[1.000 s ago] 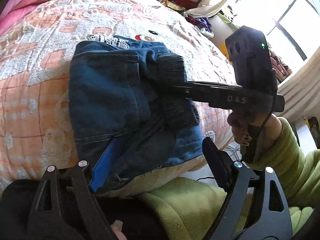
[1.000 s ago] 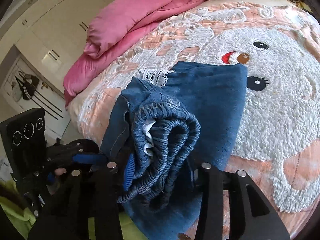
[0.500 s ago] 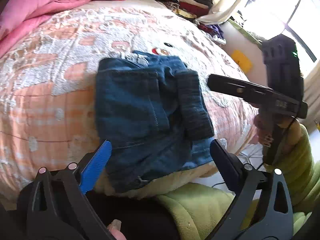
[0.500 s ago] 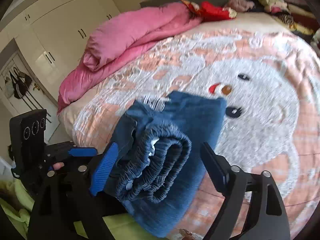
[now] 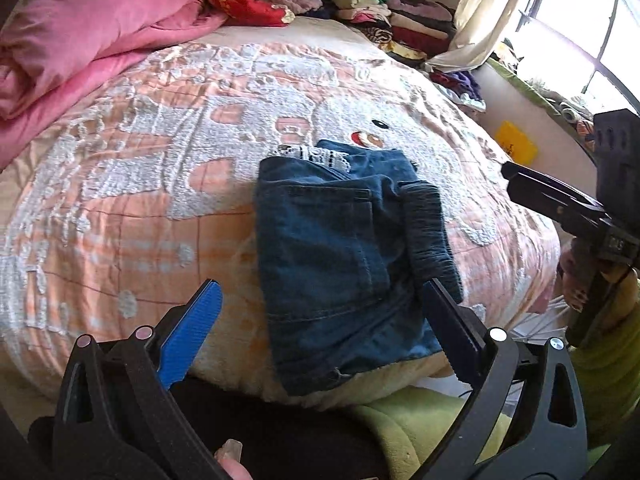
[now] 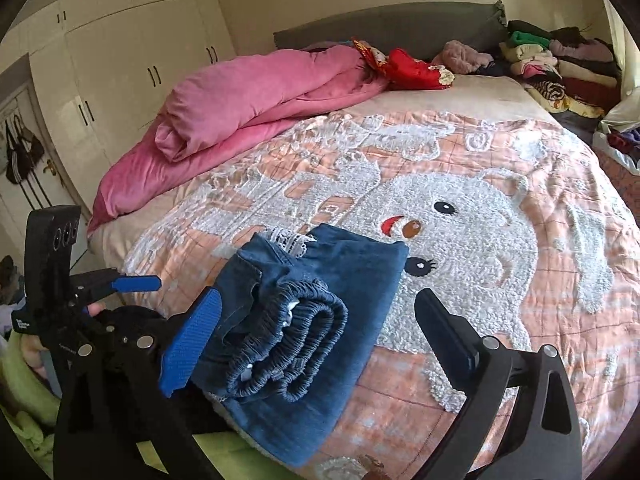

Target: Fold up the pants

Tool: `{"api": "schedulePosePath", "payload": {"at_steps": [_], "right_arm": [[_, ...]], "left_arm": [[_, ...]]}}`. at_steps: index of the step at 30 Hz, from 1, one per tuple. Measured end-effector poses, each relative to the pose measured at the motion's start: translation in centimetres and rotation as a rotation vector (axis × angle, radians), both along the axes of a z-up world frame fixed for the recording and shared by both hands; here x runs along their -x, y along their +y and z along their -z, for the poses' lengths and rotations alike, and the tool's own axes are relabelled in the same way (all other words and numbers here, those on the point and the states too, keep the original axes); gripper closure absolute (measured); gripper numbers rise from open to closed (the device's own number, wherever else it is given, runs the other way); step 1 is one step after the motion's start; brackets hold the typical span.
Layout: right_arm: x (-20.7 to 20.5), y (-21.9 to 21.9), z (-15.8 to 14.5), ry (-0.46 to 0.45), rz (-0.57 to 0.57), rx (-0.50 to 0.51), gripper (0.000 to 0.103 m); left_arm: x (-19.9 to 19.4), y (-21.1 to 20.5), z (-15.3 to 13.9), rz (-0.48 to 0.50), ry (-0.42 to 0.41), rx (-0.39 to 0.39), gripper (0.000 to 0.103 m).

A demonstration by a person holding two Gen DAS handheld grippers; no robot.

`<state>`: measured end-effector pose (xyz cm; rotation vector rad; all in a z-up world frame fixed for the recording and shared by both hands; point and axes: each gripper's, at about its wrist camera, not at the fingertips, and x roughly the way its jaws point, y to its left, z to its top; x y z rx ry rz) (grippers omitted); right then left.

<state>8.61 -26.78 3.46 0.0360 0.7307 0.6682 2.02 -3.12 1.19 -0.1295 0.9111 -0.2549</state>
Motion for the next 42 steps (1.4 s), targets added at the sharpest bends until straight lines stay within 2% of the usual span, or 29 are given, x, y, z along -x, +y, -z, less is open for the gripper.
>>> {"api": "schedulePosePath", "payload": {"at_steps": [11,19,23,28,29,30,31,32,33,34,36,38,42], "right_arm": [[-0.4,-0.2,1.9,0.047,0.036,0.027,0.006],[-2.0,0.8,4.4,0.161,0.018,-0.041,0.006],[-3.4,1.5,6.4,0.242,0.006,-0.053,0.006],[-4.5,2.0,9.1,0.344,-0.016,-0.113,0.006],[-4.5,2.2,9.3,0.344,-0.023,-0.114,0.008],[-4.4,2.6,9.4,0.334,-0.042,-0.108,0.022],[-4.4,2.9,9.3,0.330,-0.069,-0.113,0.033],[-4.5,3.0,9.3,0.335,-0.085,-0.125,0.049],[-4.5,3.3,9.1,0.331,-0.098,-0.125,0.055],[-4.4,3.4,8.8,0.314,-0.098,-0.114,0.059],[-4.0,3.8,7.6,0.266,-0.112,-0.098,0.063],[-3.9,4.1,6.6,0.229,-0.129,-0.086,0.063],[-4.8,4.5,4.1,0.149,-0.128,-0.093,0.063]], "left_arm": [[-1.4,0.7,1.2,-0.045,0.020,-0.044,0.010],[-3.8,0.7,2.9,-0.061,0.055,-0.059,0.010],[-5.4,0.8,4.1,-0.064,0.082,-0.028,0.010],[-6.9,0.6,6.0,-0.041,0.144,0.059,0.012],[-7.0,0.6,6.1,-0.039,0.147,0.067,0.021],[-7.1,0.4,6.2,-0.030,0.148,0.077,0.034],[-7.2,0.2,6.2,-0.016,0.144,0.095,0.042],[-7.2,0.0,6.1,-0.006,0.141,0.103,0.057],[-7.2,-0.2,6.0,0.001,0.137,0.103,0.061],[-7.2,-0.4,5.8,0.003,0.130,0.092,0.064],[-7.1,-0.5,5.3,0.004,0.117,0.092,0.077],[-6.9,-0.2,4.2,0.000,0.090,0.097,0.080],[-7.1,0.0,1.8,-0.012,0.009,0.082,0.080]]}}
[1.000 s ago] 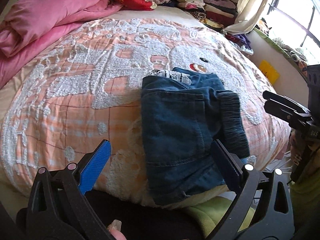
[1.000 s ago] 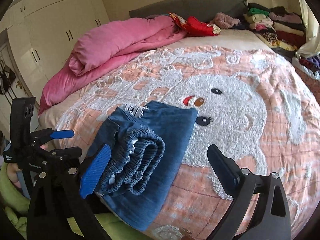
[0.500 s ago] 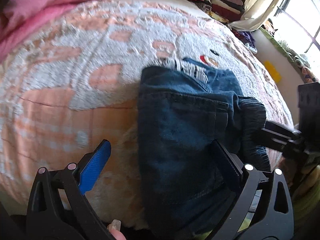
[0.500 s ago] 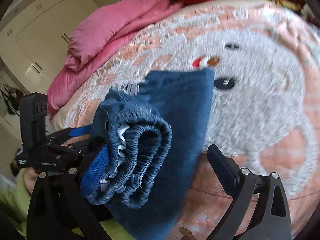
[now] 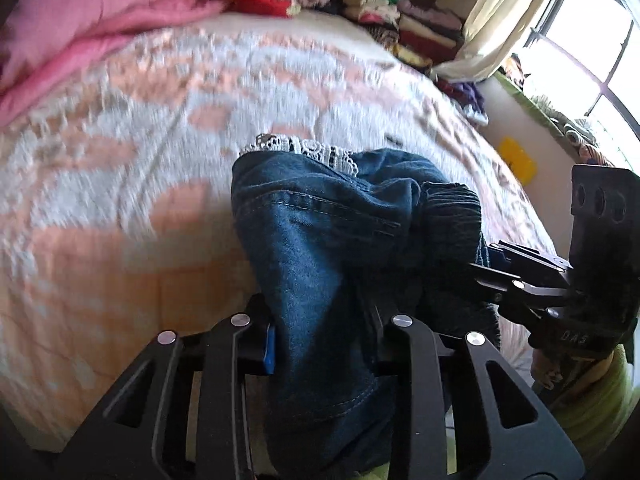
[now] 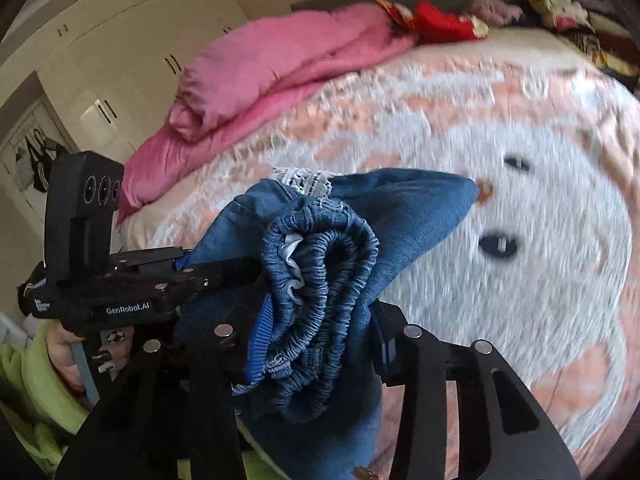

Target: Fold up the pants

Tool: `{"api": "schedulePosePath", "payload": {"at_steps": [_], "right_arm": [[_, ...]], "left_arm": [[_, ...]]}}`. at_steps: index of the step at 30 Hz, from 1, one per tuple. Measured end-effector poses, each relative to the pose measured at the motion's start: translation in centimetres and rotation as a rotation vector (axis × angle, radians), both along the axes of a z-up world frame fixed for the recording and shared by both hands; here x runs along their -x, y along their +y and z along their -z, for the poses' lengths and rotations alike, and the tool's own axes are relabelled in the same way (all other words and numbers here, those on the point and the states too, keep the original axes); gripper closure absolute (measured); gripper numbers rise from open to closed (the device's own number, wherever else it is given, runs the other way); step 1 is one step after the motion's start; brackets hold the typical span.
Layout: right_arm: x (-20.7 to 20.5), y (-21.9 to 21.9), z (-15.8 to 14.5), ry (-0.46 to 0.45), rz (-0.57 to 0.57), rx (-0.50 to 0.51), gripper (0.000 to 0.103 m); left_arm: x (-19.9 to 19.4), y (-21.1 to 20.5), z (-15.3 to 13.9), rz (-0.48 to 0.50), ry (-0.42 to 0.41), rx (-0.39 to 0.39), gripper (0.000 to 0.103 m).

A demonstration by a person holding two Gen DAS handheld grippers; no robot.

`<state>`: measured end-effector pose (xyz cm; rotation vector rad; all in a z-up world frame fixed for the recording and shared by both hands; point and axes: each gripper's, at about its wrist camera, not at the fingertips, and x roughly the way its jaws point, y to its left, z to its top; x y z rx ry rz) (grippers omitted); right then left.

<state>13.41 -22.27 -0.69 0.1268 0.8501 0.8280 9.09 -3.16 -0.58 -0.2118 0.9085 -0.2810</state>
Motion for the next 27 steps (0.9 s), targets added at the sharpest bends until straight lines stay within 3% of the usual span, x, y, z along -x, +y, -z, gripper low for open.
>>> {"api": "schedulePosePath", "payload": {"at_steps": [5,7,11,15,19,23,27], "right_arm": [[-1.5,0.5,-0.1,-0.020,0.005,0.024,0.061],[-2.5,0.8,1.3,0.028,0.029,0.057,0.056],[-3.8,0.0,3.9,0.133,0.089,0.063,0.044],[-3.7,-0.4,4.2,0.138,0.109,0.068,0.035],[-2.4,-1.0,2.4,0.065,0.128,0.060,0.026],[-0.1,-2.4,-0.7,-0.063,0.172,0.067,0.009],[2.0,-3.4,-2.8,-0.163,0.199,0.083,0.005]], "left_arm": [[-1.4,0.1,-0.2,-0.021,-0.015,-0.034,0.077],[-2.0,0.0,1.0,-0.024,0.021,-0.061,0.075],[-2.2,0.3,2.5,-0.034,0.070,-0.066,0.059],[-2.1,0.5,2.5,-0.041,0.071,-0.068,0.055],[-1.1,0.6,1.5,-0.050,0.045,-0.064,0.049],[0.5,0.9,-0.3,-0.064,-0.007,-0.066,0.030],[2.6,1.1,-2.2,-0.086,-0.054,-0.072,0.012]]}}
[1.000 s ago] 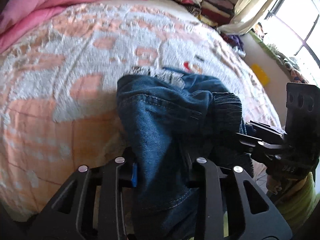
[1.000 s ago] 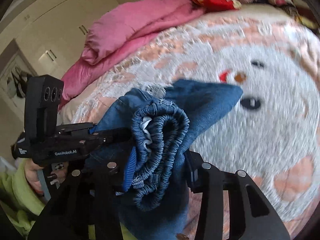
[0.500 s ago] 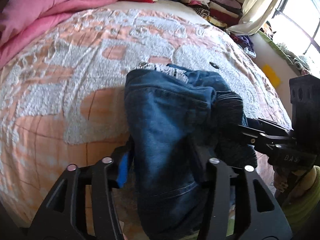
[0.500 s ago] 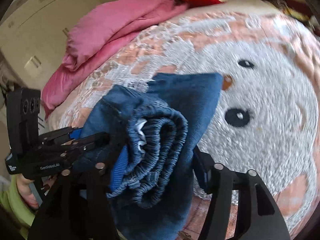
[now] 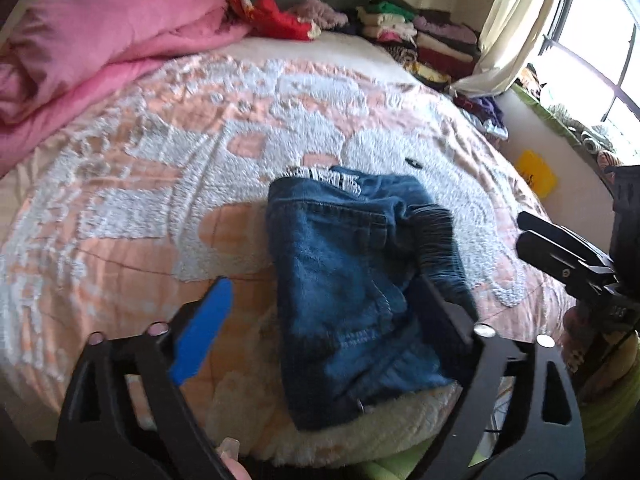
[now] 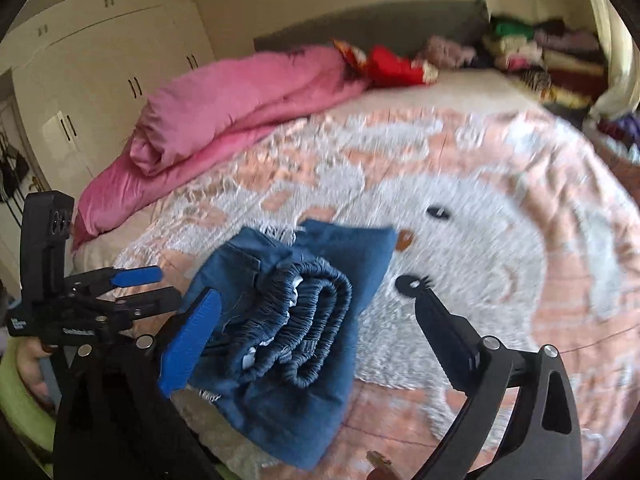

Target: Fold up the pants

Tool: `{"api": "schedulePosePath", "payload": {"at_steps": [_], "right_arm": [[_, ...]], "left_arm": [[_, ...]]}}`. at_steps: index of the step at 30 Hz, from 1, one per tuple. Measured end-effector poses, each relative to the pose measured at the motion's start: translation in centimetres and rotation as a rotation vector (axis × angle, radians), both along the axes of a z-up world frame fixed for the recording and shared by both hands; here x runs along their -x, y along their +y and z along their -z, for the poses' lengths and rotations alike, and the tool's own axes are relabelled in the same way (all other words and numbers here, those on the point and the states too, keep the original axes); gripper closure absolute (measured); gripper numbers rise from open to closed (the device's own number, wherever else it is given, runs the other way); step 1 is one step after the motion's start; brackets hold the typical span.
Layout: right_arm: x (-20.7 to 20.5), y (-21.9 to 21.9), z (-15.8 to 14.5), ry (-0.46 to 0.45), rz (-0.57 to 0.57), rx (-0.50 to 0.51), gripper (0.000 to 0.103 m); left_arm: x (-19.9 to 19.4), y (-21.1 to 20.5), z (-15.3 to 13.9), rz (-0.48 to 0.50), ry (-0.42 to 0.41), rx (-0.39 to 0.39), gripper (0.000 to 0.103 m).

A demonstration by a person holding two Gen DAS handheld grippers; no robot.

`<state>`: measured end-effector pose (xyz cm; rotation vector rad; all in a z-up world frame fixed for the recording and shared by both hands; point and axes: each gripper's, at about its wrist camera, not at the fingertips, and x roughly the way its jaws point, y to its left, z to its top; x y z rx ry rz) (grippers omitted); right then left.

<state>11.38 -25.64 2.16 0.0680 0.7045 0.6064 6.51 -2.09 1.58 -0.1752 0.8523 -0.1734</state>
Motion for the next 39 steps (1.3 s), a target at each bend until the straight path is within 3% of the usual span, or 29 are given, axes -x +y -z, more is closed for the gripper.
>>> {"api": "schedulePosePath", "payload": {"at_steps": [10,25,39], "right_arm": [[5.6,-1.3,-2.4,-0.129,0.052,0.084,0.005],[10.1,-1.0,1.7,-0.002,0.064,0.148,0.005],[10.1,-1.3,1.5,-0.011,0.084,0.156,0.005]], "left_arm": [[4.4,0.1,-2.2,-0.037,-0.049,-0.031,0.010],[8.5,-0.2,1.7,-0.043,0.057,-0.053,0.010],[8.8,0.1,1.3,-0.068,0.044,-0.044,0.010]]}}
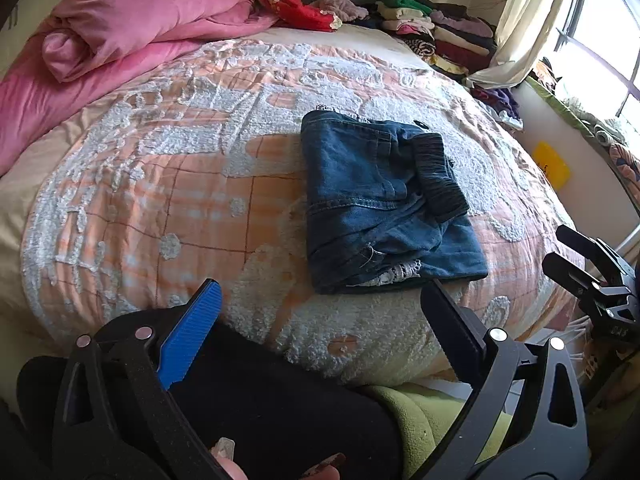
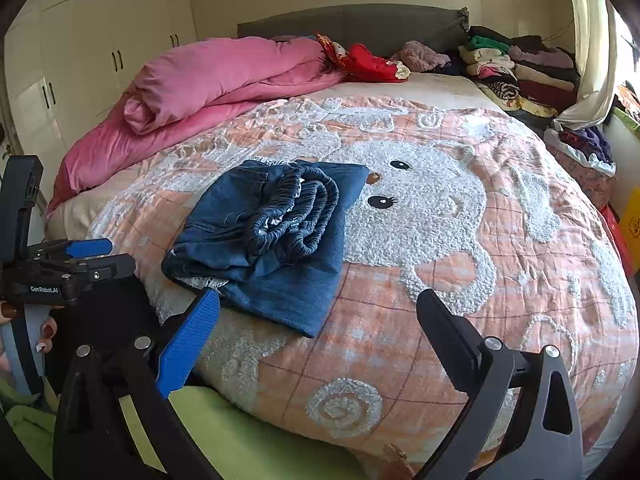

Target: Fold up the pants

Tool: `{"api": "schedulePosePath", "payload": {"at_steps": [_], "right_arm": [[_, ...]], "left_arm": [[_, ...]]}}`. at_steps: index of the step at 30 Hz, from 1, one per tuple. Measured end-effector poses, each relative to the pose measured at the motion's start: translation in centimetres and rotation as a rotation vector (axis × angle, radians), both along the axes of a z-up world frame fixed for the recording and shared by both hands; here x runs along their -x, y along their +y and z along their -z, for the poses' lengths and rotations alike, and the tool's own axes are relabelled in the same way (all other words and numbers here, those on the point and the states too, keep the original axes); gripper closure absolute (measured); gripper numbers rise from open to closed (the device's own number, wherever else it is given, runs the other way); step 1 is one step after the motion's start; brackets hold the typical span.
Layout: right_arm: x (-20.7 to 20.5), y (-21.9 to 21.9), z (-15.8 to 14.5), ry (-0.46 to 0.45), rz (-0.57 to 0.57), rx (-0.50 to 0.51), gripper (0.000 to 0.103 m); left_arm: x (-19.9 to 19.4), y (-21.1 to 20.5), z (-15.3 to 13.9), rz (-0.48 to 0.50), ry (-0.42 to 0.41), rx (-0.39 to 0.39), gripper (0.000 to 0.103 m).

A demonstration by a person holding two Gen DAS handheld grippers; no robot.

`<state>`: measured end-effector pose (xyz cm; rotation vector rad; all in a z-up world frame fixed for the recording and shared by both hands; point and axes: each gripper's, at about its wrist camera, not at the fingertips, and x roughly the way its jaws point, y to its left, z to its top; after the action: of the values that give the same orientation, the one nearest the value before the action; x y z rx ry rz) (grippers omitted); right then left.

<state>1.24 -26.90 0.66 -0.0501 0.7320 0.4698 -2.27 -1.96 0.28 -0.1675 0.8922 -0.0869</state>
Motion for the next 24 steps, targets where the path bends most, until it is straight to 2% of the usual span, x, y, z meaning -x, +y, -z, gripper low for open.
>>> {"api": "schedulePosePath", "payload": {"at_steps": [24], "right_arm": [[-0.05,0.22,0.05,0.007,-0.008,0.002,0.005]], "left_arm": [[-0.06,0.09,-0.22,-0.022,0.005,-0.034,0.010]]}}
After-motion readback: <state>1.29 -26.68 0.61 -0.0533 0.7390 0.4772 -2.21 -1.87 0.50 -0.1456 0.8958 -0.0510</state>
